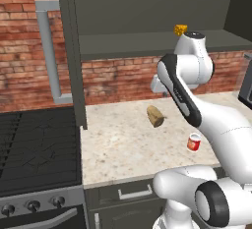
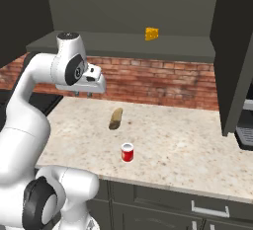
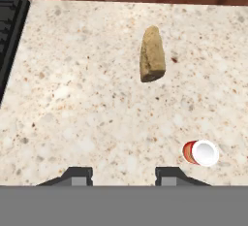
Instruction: Pick the canned food and jam from the counter and place them in the cabinets closest to them.
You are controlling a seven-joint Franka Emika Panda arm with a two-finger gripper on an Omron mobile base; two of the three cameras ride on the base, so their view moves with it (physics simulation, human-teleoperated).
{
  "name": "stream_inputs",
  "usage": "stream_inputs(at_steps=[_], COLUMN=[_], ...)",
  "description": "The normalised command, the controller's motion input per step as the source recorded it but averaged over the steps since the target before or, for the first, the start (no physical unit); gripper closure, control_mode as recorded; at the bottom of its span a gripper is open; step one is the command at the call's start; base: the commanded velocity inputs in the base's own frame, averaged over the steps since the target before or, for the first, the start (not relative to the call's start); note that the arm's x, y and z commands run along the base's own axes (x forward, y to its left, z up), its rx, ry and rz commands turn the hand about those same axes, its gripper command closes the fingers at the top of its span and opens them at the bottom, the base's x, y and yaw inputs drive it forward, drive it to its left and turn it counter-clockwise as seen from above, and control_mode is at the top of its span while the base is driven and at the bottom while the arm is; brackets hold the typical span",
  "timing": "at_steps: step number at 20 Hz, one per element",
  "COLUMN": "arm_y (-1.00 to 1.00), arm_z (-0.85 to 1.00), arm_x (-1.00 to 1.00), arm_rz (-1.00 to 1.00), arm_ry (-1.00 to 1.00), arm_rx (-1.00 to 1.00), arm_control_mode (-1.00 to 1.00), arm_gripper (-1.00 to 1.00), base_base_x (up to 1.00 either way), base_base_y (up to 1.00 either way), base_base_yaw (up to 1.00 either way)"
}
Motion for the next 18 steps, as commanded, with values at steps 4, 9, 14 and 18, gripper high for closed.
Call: stream_inputs(at_steps=[4,9,14,18], arm_y=[-0.07,-0.4,-0.51,-0.51], arm_z=[0.0,0.0,-0.02,-0.07], arm_x=[-0.02,-0.16,-0.17,-0.1], arm_rz=[0.0,0.0,0.0,0.0], arm_ry=[-0.01,-0.01,0.0,0.0], arm_rx=[0.0,0.0,0.0,0.0], arm_control_mode=[-1.0,-1.0,-1.0,-1.0], arm_gripper=[-1.0,-1.0,-1.0,-1.0], base_base_x=[0.0,0.0,0.0,0.0], base_base_y=[0.0,0.0,0.0,0.0], base_base_yaw=[0.0,0.0,0.0,0.0])
